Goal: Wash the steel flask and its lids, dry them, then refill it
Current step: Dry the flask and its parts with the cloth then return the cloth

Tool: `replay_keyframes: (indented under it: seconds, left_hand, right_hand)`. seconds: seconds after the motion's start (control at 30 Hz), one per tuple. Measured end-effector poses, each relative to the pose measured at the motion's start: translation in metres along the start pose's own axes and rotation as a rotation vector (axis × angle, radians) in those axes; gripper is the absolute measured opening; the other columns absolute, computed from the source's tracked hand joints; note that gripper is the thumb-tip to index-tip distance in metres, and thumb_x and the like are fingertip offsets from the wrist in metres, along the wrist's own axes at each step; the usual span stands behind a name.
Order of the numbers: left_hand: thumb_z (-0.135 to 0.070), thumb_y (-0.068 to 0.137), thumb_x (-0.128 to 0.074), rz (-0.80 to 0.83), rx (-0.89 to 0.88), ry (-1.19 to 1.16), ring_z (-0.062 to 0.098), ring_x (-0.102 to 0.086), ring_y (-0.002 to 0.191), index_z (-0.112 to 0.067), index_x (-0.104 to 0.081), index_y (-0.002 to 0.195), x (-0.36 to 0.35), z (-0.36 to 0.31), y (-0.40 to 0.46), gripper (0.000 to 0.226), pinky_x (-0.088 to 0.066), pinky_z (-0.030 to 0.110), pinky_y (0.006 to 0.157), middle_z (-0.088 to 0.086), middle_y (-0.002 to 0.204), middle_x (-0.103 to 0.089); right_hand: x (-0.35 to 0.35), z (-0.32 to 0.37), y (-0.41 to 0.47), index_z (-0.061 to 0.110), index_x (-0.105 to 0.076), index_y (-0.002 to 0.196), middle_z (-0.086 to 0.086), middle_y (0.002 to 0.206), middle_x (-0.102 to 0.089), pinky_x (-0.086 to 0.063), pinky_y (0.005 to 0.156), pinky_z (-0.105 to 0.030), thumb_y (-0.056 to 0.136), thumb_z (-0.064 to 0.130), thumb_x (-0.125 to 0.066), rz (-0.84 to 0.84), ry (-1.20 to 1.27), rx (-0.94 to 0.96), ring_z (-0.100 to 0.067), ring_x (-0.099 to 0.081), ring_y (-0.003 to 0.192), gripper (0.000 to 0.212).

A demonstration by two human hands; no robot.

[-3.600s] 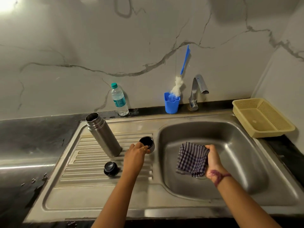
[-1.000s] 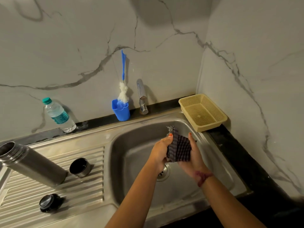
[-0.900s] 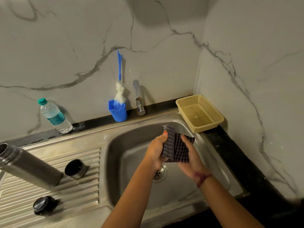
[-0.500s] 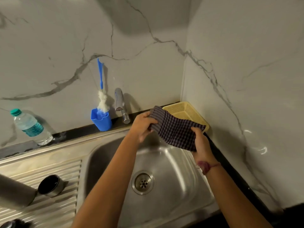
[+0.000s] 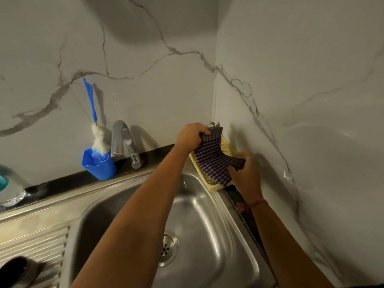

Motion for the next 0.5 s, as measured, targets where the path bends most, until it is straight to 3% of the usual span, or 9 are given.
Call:
replay_keyframes:
  seconds: [0.07,0.13,0.2,0.27,0.33,0.4,0.5]
  left_hand:
    - [0.01,0.089,-0.049,0.021,-0.057,0.205,0.021,-0.055,0.123,-0.02,-0.07,0.122,-0.008,-0.003,0.008,0.049,-0.046,0.042,0.104,-0.004,0.139,-0.058]
    - [0.001,0.094,-0.05,0.052,-0.078,0.401,0.021,-0.047,0.129,-0.029,-0.061,0.134,-0.017,-0.004,0.011,0.051,-0.039,0.045,0.106,-0.01,0.149,-0.047]
    - [-0.006,0.096,-0.051,0.114,-0.084,0.551,0.021,-0.041,0.131,-0.035,-0.051,0.141,-0.028,0.0,0.013,0.054,-0.032,0.047,0.108,-0.012,0.155,-0.037]
    - [-0.014,0.098,-0.053,0.184,-0.105,0.632,0.022,-0.039,0.132,-0.037,-0.045,0.145,-0.041,0.005,0.014,0.053,-0.026,0.052,0.11,-0.012,0.157,-0.032]
    - [-0.018,0.099,-0.053,0.243,-0.115,0.668,0.022,-0.038,0.136,-0.036,-0.038,0.15,-0.053,0.011,0.015,0.056,-0.019,0.057,0.114,-0.01,0.161,-0.026]
    - [-0.015,0.101,-0.05,0.298,-0.105,0.716,0.021,-0.033,0.142,-0.032,-0.027,0.155,-0.064,0.018,0.015,0.061,-0.012,0.06,0.117,-0.009,0.164,-0.017]
    - [-0.019,0.102,-0.049,0.31,-0.098,0.758,0.022,-0.012,0.152,-0.031,-0.019,0.157,-0.071,0.024,0.013,0.064,-0.005,0.065,0.117,-0.006,0.167,-0.007]
  right_hand:
    - [-0.006,-0.003,0.009,0.006,-0.059,0.112,-0.006,0.104,-0.063,-0.052,0.077,-0.028,0.088,0.009,-0.059,0.011,-0.104,0.018,-0.017,-0.06,0.089,0.024]
    - [-0.012,-0.004,0.011,0.009,-0.065,0.101,-0.006,0.095,-0.066,-0.055,0.074,-0.033,0.092,0.019,-0.055,0.015,-0.155,0.017,-0.019,-0.063,0.082,0.017]
    - [-0.016,-0.004,0.012,0.01,-0.06,0.073,-0.005,0.066,-0.058,-0.048,0.056,-0.031,0.093,0.026,-0.05,-0.004,-0.21,0.031,-0.018,-0.056,0.061,0.027]
    - [-0.021,-0.011,0.012,0.013,-0.046,0.058,0.0,0.053,-0.043,-0.036,0.057,-0.026,0.094,0.027,-0.045,0.015,-0.27,-0.011,-0.014,-0.043,0.052,0.039]
    - [-0.027,-0.018,0.009,0.013,-0.048,0.06,0.002,0.06,-0.044,-0.033,0.077,-0.028,0.095,0.031,-0.039,0.046,-0.44,-0.079,-0.014,-0.044,0.065,0.041]
    - [-0.031,-0.024,0.007,0.014,-0.057,0.07,-0.002,0.078,-0.054,-0.03,0.091,-0.039,0.094,0.037,-0.035,0.051,-0.6,-0.093,-0.019,-0.049,0.09,0.04]
    - [-0.036,-0.03,0.003,0.017,-0.063,0.09,-0.006,0.107,-0.053,-0.029,0.095,-0.043,0.094,0.043,-0.024,0.093,-0.824,-0.062,-0.025,-0.042,0.109,0.047]
Point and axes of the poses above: each hand's wrist, its own y-axis towards the middle knuckle, its own x-axis out of the back of the hand, z = x × y, the point moved 8 cm from there along y, towards the middle knuckle
